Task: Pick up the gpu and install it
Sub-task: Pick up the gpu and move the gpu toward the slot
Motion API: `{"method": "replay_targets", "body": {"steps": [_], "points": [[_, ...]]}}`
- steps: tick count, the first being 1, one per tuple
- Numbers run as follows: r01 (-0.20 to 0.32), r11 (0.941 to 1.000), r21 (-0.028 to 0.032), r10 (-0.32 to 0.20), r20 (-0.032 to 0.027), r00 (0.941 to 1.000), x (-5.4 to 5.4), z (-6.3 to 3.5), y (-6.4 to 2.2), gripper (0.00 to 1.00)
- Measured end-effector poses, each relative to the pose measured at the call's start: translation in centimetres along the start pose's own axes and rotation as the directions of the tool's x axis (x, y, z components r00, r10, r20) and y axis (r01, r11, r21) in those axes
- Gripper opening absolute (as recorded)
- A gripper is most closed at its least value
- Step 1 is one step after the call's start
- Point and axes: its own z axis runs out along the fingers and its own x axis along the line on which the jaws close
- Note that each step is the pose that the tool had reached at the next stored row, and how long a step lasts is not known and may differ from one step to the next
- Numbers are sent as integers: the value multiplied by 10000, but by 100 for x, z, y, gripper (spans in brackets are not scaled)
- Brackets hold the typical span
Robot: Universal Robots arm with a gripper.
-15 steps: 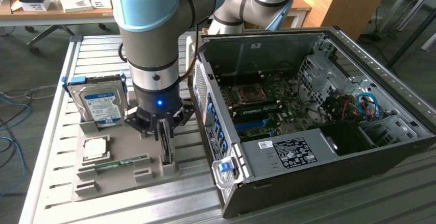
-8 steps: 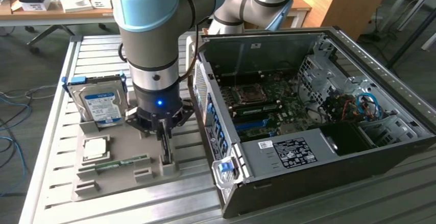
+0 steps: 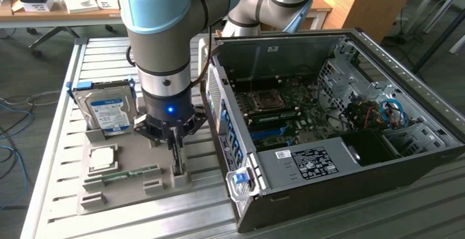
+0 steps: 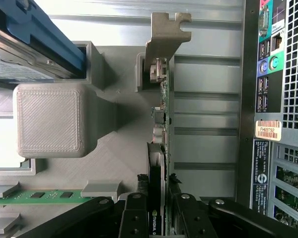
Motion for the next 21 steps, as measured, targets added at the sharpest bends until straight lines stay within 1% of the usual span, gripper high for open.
{"method": "replay_targets", "body": {"steps": [7,11,16,21], "points": [[0,10000,-3,0,3,10000,0,-3,0,26],[0,10000,-1,0,0,10000,-1,-44,2,26],[0,10000,-1,0,0,10000,-2,-144,5,26],[0,10000,0,0,0,10000,-4,-293,11,26]]}}
